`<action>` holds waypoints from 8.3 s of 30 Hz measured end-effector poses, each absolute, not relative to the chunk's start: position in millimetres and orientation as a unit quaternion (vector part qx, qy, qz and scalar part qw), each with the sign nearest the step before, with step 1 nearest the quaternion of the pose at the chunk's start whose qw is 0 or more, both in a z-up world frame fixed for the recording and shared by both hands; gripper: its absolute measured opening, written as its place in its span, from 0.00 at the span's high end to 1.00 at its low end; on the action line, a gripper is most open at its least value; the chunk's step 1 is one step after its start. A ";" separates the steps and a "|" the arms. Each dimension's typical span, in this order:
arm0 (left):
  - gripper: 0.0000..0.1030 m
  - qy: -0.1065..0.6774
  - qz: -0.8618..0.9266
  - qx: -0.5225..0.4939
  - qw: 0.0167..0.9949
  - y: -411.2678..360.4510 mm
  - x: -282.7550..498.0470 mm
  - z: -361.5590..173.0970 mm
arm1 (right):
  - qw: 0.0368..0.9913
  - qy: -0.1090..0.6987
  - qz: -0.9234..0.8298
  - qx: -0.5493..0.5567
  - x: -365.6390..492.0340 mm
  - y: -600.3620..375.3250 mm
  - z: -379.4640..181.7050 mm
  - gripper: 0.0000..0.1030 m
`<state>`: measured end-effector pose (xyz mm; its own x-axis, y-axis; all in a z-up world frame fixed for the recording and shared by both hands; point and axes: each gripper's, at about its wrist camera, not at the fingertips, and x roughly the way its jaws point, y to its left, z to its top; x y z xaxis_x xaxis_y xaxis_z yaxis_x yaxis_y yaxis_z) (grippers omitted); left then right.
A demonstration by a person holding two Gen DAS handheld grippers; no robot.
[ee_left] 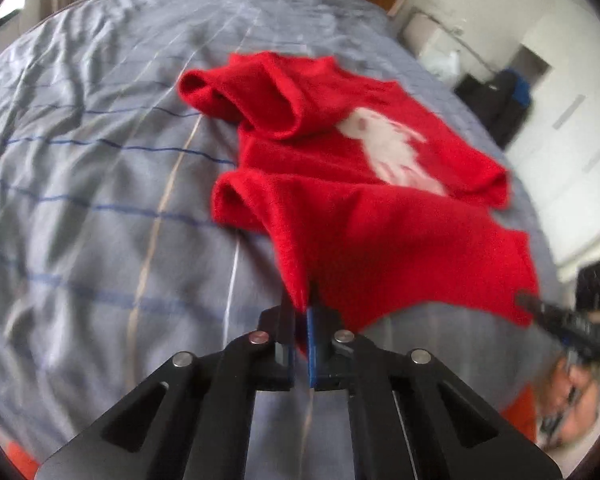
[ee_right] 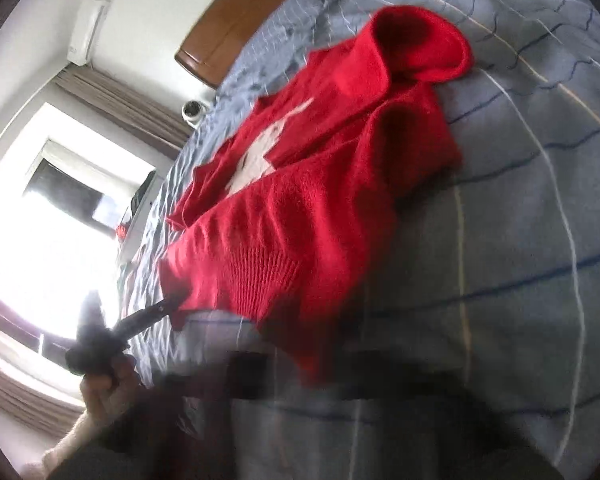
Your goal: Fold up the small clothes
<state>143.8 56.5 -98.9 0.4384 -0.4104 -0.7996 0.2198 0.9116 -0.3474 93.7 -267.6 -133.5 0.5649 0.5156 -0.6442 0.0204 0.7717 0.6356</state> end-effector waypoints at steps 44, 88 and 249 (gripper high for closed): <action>0.17 0.429 -0.068 0.045 0.900 42.1 6.4 -50.6 | 0.842 0.536 -0.012 0.056 0.1 -283.7 -88.6 0.56; 0.16 0.414 0.067 0.032 0.907 69.3 28.2 -104.8 | 0.838 0.329 -0.201 0.387 5.6 -554.3 -103.2 0.92; 0.07 0.431 0.027 -0.108 0.896 117.2 92.6 -123.3 | 0.914 0.358 -0.137 0.138 -36.2 -331.3 -131.5 0.22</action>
